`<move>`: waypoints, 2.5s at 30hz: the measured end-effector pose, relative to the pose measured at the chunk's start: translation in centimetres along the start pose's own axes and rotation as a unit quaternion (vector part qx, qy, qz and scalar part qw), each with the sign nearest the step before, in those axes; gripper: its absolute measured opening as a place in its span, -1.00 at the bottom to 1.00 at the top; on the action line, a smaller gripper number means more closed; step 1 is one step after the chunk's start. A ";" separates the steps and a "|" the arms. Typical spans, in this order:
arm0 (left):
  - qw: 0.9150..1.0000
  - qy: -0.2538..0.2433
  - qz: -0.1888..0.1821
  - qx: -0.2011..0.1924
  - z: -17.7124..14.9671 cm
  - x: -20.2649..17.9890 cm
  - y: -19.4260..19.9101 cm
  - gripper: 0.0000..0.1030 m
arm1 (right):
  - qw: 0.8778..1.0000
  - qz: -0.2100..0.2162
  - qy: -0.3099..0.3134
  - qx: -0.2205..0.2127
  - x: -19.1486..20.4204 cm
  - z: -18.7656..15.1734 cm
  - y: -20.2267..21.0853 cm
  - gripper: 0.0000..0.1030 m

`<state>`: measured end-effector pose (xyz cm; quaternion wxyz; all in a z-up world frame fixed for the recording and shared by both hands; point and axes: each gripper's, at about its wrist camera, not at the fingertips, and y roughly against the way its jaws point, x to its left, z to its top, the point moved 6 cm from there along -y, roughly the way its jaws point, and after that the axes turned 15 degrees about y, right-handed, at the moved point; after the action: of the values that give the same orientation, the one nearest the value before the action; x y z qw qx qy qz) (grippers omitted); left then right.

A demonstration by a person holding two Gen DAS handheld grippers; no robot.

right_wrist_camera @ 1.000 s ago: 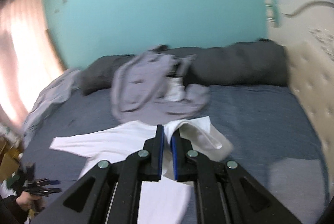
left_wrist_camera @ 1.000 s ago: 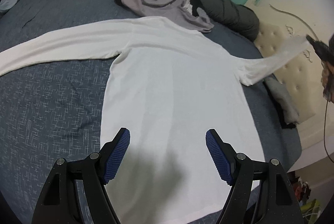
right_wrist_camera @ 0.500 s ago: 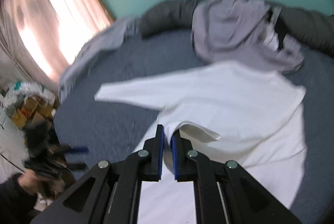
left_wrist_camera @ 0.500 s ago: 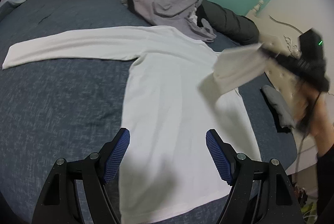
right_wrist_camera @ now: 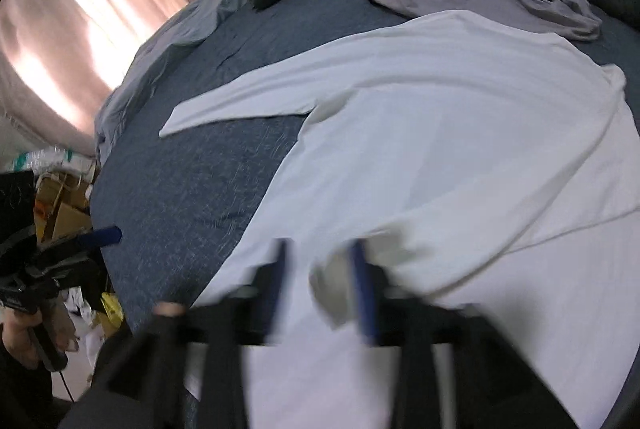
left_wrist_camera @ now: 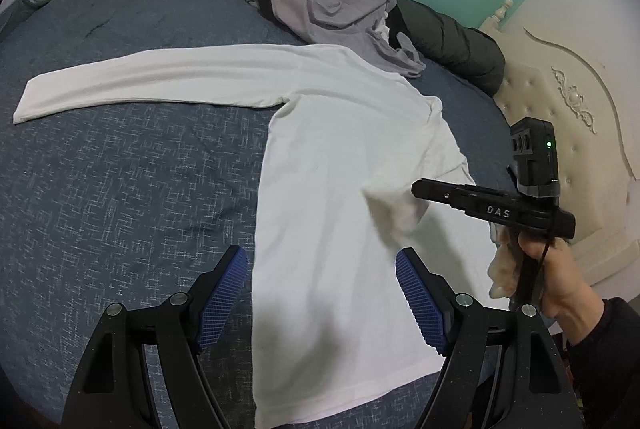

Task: Fold clothes
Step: 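Carry the sleeve across the shirt body with the right gripper and release, then pinch the folded sleeve cuff with the left gripper and smooth it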

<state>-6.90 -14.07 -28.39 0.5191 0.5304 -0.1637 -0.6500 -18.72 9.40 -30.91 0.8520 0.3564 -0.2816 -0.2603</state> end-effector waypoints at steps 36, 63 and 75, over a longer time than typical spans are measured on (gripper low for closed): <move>0.983 -0.141 0.098 0.069 -5.2 -8.3 -17.3 0.56 | 0.941 -0.164 -0.246 -0.163 -18.2 -19.2 13.7 0.29; 0.982 -0.153 0.089 0.067 -5.2 -5.8 -16.7 -0.90 | 0.937 -0.151 -0.251 -0.189 -18.1 -19.9 13.8 0.29; 0.996 0.034 0.050 0.059 -2.5 0.9 -14.1 -0.61 | 0.940 -0.150 -0.240 -0.189 -17.6 -19.5 13.6 0.30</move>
<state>-11.73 -8.32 -40.55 0.5241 0.5730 -0.2100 -0.5940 -14.85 38.02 -37.22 0.7619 0.1534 -0.3669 -0.5112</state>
